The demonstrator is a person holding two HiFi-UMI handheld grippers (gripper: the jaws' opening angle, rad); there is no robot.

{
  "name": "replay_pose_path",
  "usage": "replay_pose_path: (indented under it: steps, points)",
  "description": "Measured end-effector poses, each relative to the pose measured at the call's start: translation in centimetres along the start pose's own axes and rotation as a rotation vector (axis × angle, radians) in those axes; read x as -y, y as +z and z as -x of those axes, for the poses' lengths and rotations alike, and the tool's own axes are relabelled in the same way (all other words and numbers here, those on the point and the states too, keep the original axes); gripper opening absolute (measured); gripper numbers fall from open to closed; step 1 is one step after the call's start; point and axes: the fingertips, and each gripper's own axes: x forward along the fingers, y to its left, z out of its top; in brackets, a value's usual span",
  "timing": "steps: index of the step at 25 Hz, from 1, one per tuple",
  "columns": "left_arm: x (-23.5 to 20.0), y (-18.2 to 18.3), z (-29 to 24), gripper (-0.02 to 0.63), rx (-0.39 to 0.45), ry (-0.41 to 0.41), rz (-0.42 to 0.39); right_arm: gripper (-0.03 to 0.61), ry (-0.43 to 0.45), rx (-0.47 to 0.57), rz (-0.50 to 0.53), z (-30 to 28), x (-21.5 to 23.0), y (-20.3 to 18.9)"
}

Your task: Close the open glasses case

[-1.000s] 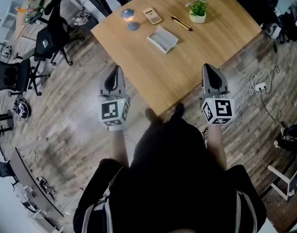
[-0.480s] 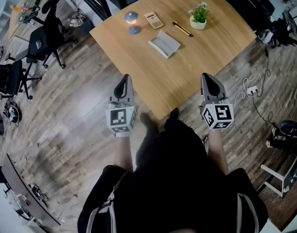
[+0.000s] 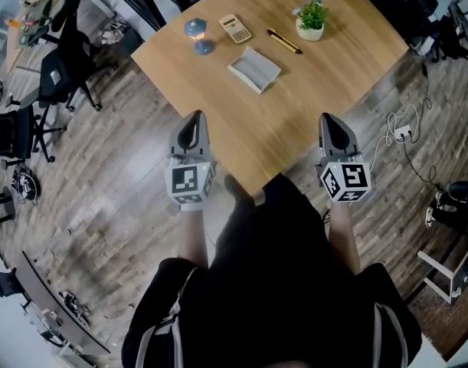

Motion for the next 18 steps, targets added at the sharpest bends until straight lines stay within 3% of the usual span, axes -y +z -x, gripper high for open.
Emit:
replay_pose_path:
  steps: [7,11,18]
  points:
    - [1.4,3.6,-5.9,-0.002,-0.027,0.058,-0.088,0.008,0.066,0.065,-0.09,-6.1,6.2,1.4]
    - [1.6,3.7,-8.1,-0.002,-0.058,0.081,-0.107,0.008,0.097,0.05,-0.102,-8.9,8.6,0.4]
    - [-0.5,2.1,-9.2,-0.002,-0.088,0.061,-0.1,0.008,0.099,-0.004,-0.105,-12.5,7.3,-1.6]
